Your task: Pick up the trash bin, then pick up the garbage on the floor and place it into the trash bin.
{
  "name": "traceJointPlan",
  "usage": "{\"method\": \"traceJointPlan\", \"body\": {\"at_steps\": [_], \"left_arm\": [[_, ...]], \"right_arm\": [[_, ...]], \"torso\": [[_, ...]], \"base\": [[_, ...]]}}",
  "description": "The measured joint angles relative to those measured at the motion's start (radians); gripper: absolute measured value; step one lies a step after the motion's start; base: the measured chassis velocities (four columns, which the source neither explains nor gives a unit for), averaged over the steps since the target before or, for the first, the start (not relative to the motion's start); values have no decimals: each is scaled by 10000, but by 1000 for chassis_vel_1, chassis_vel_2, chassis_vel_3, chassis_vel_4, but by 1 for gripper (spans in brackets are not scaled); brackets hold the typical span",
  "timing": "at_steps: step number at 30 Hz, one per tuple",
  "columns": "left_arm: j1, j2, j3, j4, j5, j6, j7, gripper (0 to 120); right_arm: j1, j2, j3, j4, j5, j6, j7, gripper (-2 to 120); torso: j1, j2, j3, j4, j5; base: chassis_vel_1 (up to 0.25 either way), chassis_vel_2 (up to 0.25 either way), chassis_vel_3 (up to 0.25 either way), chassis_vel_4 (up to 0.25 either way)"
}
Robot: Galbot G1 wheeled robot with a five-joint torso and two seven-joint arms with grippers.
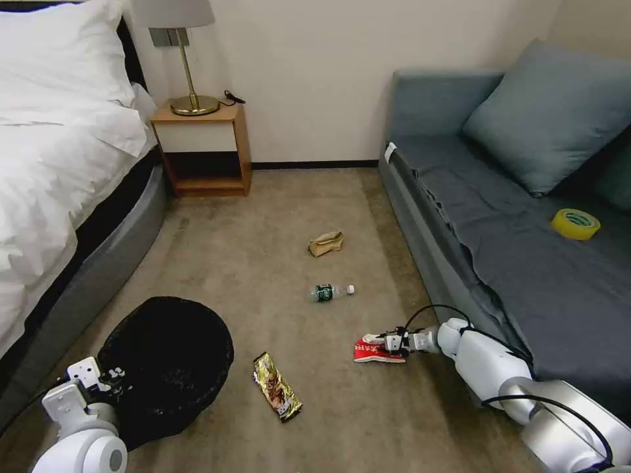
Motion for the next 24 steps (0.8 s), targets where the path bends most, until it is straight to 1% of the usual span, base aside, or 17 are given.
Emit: {"method": "traceJointPlan", "body": {"at_steps": [4,9,10,12,13,14,15,16,17,18,19,21,22,23,24], "left_arm": [[-1,-7,5,-22,13,0,2,2],[-1,-13,16,-29,37,0,5,2],[-1,-15,27,-53,41,1,6,2],[-8,-14,32,-93,47,30,5,2],[-8,-14,32,-93,47,30,5,2],[-13,-14,36,-107,48,40,5,2],[-20,-14,52,-130,48,58,5,2],[-22,-14,64,-145,48,67,6,2],[-18,-14,75,-157,47,72,8,2],[-18,-14,75,-157,47,72,8,2],[-14,-14,84,-163,47,74,9,2],[5,-21,122,-164,59,77,7,2],[12,-30,144,-165,76,78,7,2],[12,-30,144,-165,76,78,7,2],[19,-46,175,-178,89,79,7,2]], "right_arm": [[-58,-141,107,173,41,55,3,1],[-113,-266,248,349,107,194,3,0],[-206,-489,266,726,428,265,-36,0],[-430,-1281,-182,2032,2024,109,-223,0],[-430,-1281,-182,2032,2024,109,-223,0],[-475,-1503,-384,2461,2690,30,-262,0],[-528,-1834,-688,3197,3869,-66,-284,0],[-562,-2053,-837,3910,4672,-185,-283,0],[-570,-2192,-926,4568,5197,-359,-273,0],[-570,-2192,-926,4568,5197,-359,-273,0],[-564,-2311,-1040,5225,5699,-612,-215,0],[-438,-2504,-1479,6632,6841,-1227,221,0],[-382,-2531,-1633,7123,7228,-1466,419,0],[-382,-2531,-1633,7123,7228,-1466,419,0],[-275,-2559,-1910,7894,7899,-1880,794,0]], "torso": [[0,0,0,0,-1],[0,0,0,2,1],[0,0,0,5,5],[0,0,1,6,8],[0,0,1,6,8],[0,0,1,4,4],[-1,0,0,-2,-5],[-1,0,0,-10,-7],[0,0,0,-10,-6],[0,0,0,-10,-6],[0,0,-1,-5,-3],[0,2,0,-3,-4],[-1,1,0,-1,-3],[-1,1,0,-1,-3],[-1,2,-1,2,-4]], "base": [[0,0,0,0],[0,0,0,0],[0,0,0,0],[0,0,0,0],[0,0,0,0],[0,0,0,0],[0,0,0,0],[0,0,0,0],[0,0,0,0],[0,0,0,0],[0,0,0,0],[0,0,0,0],[0,0,0,0],[0,0,0,0],[0,0,0,0]]}}
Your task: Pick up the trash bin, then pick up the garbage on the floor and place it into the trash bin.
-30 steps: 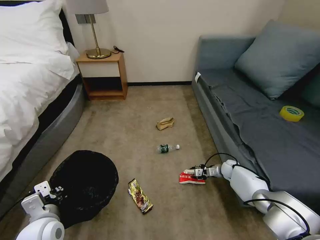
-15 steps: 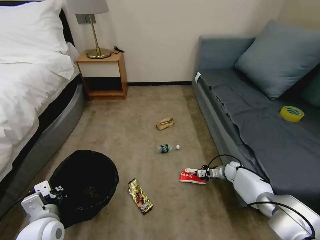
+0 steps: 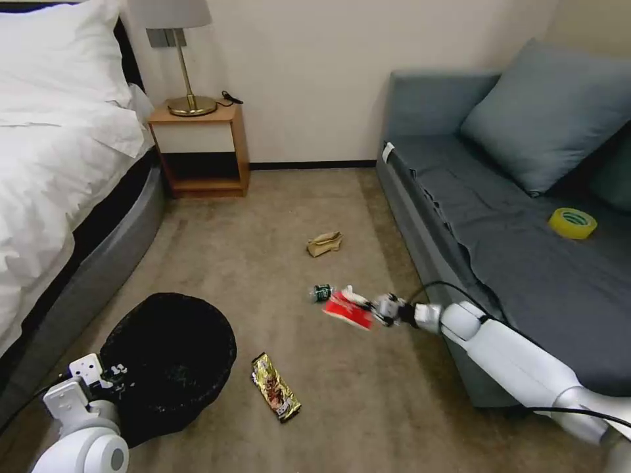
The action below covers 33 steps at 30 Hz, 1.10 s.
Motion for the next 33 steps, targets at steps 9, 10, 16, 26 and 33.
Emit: {"method": "traceJointPlan", "body": {"at_steps": [9,10,16,26,33], "left_arm": [[8,-24,94,-119,51,68,-1,2],[6,-24,101,-136,53,80,-1,2],[-18,-104,207,-238,67,120,-1,2],[28,-247,244,-554,100,148,-4,2],[87,-271,244,-681,108,149,-4,2]], "right_arm": [[761,144,-2103,4401,3009,-2312,2948,0],[917,192,-2394,4811,3252,-2536,3370,0],[1884,1243,-4281,6053,4517,-3830,5438,0],[2494,3224,-5733,4353,4381,-3953,5874,0],[2499,3261,-5920,3812,3947,-3873,5745,0]], "torso": [[0,0,0,-2,0],[0,0,0,-4,0],[0,0,0,-3,2],[0,-1,0,-1,1],[0,-1,1,-3,2]], "base": [[0,0,0,0],[0,0,0,0],[0,0,0,0],[0,0,0,0],[0,0,0,0]]}}
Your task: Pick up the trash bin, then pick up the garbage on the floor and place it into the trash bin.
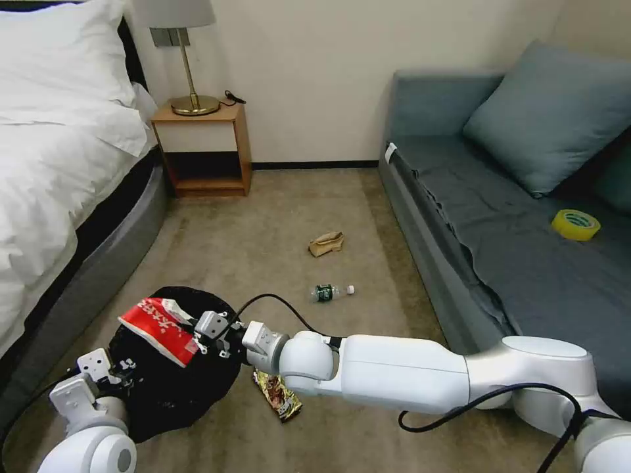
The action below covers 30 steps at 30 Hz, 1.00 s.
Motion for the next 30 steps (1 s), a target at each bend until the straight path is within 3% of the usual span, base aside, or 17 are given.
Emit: {"method": "traceJointPlan", "body": {"at_steps": [11,19,24,30], "left_arm": [[-1,-12,20,-27,36,1,1,2],[-16,-8,-35,34,80,-9,2,2],[-12,26,-191,114,92,-70,6,2],[-34,54,-273,171,78,-83,9,2]], "right_arm": [[-78,-155,116,225,-162,-184,138,38],[-133,-576,1368,850,-123,-545,535,64],[-334,-1704,2552,929,-260,-1407,1280,88],[-733,-2435,2623,991,438,-2820,2497,99]], "torso": [[0,-1,0,1,1],[0,-2,-1,2,2],[0,-2,0,0,3],[0,-2,0,-3,4]], "base": [[0,0,0,0],[0,0,0,0],[0,0,0,0],[0,0,0,0]]}}
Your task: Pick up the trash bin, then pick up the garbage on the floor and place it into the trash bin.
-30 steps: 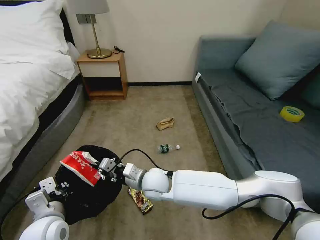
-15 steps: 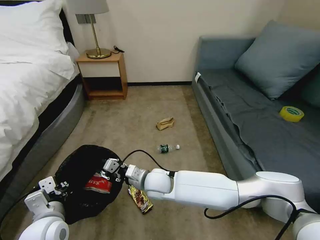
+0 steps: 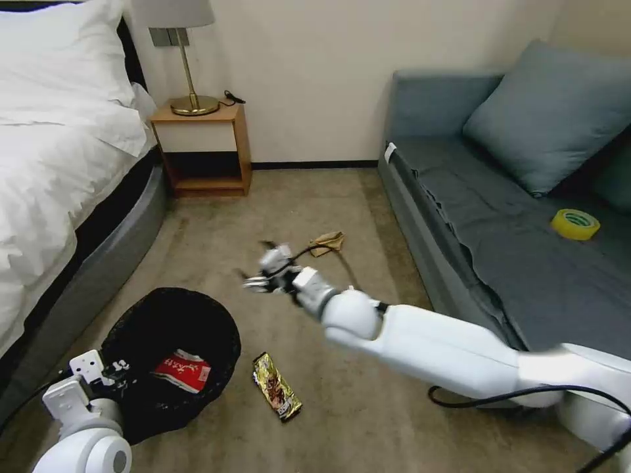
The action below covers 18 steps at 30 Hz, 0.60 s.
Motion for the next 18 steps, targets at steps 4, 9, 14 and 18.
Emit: {"method": "traceJointPlan", "body": {"at_steps": [4,9,14,18], "left_arm": [[-14,2,-16,78,-6,-23,3,2],[-14,14,-46,105,-20,-36,3,2],[-12,26,-62,105,-32,-38,4,2],[-9,26,-64,105,-52,-40,5,2]], "right_arm": [[-644,-103,-505,-37,1389,-1023,804,100],[-946,43,-1057,-393,2207,-1428,965,100],[-1045,271,-1813,-837,2649,-1518,964,100],[-1061,511,-2386,-1180,2718,-1502,934,100]], "torso": [[-1,0,0,3,0],[0,0,0,3,-2],[0,1,0,4,-3],[0,0,0,4,-4]], "base": [[0,0,0,0],[0,0,0,0],[0,0,0,0],[0,0,0,0]]}}
